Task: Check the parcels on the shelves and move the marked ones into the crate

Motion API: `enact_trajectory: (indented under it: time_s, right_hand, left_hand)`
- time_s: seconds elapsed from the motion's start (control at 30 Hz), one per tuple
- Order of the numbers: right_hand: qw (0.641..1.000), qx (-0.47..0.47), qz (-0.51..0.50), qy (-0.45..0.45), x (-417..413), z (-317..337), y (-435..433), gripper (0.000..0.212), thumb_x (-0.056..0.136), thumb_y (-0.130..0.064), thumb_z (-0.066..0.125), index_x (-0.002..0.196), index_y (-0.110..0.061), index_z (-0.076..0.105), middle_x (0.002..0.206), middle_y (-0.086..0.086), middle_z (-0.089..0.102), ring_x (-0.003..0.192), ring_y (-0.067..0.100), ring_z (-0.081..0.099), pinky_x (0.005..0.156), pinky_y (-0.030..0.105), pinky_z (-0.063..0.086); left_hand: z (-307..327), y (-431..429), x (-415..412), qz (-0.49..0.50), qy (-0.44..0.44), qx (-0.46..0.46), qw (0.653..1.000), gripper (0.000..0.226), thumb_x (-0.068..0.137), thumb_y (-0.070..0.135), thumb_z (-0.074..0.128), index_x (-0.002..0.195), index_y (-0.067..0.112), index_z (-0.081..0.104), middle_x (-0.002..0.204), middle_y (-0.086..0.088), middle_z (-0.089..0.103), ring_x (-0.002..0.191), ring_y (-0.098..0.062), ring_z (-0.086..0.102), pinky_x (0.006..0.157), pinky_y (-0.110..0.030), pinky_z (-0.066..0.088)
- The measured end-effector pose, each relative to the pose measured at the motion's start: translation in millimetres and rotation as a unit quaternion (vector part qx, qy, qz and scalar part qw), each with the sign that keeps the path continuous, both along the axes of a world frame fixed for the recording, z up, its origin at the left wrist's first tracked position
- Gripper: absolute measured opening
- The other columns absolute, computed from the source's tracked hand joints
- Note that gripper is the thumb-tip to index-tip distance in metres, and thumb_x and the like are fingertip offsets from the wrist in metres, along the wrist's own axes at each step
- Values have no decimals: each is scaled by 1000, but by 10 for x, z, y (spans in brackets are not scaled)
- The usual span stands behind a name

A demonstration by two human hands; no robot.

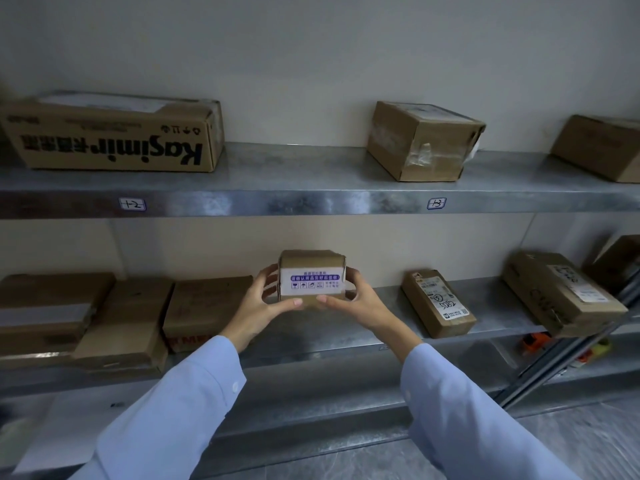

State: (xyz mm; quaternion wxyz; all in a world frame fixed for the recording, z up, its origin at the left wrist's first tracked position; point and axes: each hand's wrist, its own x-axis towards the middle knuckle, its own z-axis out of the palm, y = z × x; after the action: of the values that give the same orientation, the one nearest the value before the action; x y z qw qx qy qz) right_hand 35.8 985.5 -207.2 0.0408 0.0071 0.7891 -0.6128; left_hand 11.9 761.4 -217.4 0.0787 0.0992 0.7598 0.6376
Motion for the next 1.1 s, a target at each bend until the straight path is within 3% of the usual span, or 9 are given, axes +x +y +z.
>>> enact_trajectory:
  time_s: [0.07, 0.2, 0.3, 0.43, 0.63, 0.7, 0.83, 1.1]
  right_hand:
    - [1000, -12, -9, 1, -5, -1, 5, 77, 69, -36, 88, 130, -22, 43, 131, 0, 58, 121, 18, 58, 87, 26, 56]
    - [1000, 2, -20, 8, -16, -6, 12, 75, 71, -33, 87, 129, -18, 41, 132, -3, 53, 128, 13, 48, 100, 24, 45]
    - [1000, 19, -23, 10, -3, 12, 12, 76, 73, -35, 84, 132, -19, 40, 137, -3, 48, 128, 13, 44, 98, 22, 40]
    - [1000, -13, -10, 8, 8, 31, -2, 83, 68, -43, 83, 134, -24, 38, 140, -3, 47, 132, 16, 45, 98, 25, 45]
    - [999, -19, 26, 40, 3, 24, 9, 99, 76, -12, 84, 151, -32, 22, 152, -9, 35, 136, 13, 40, 86, 10, 46]
    - [998, -1, 37, 46, 4, 24, -6, 105, 76, -6, 83, 153, -34, 18, 153, -12, 30, 138, 12, 36, 94, 14, 45]
    - [997, 9, 42, 62, -22, -13, -27, 110, 74, -1, 82, 153, -36, 15, 156, -10, 25, 142, 17, 32, 107, 38, 44]
    - [997, 16, 45, 63, -135, -237, 22, 107, 71, -4, 86, 148, -39, 21, 151, -10, 33, 133, 7, 42, 85, 16, 51]
  left_hand:
    - [-29, -7, 5, 7, -3, 2, 1000, 80, 68, 39, 86, 133, 34, 41, 136, 8, 51, 130, -15, 46, 111, -44, 39]
    - [-43, -12, -4, 17, -13, 9, 1000, 89, 57, 54, 85, 131, 31, 42, 137, 6, 52, 130, -14, 47, 109, -43, 41]
    - [-29, -6, -16, 26, -8, 20, 999, 90, 52, 63, 82, 128, 33, 43, 135, 8, 53, 129, -14, 48, 109, -43, 42]
    - [-41, -8, -27, 29, 13, 31, 999, 78, 65, 46, 83, 130, 39, 41, 140, 8, 49, 132, -15, 44, 110, -42, 41]
    - [-38, 2, -23, 16, 49, 8, 999, 99, 63, 35, 86, 141, 55, 29, 152, 8, 37, 139, -15, 38, 111, -48, 39]
    - [-54, 14, -16, 12, 63, -14, 998, 104, 64, 31, 88, 142, 58, 24, 153, 7, 35, 139, -16, 38, 110, -50, 40]
    - [-101, 32, -18, 21, 90, -30, 995, 109, 65, 21, 90, 143, 56, 22, 151, 6, 36, 137, -15, 40, 107, -51, 44]
    - [-267, 32, -54, 23, 80, -54, 995, 105, 69, 19, 88, 142, 56, 22, 148, 9, 39, 133, -11, 42, 108, -44, 43]
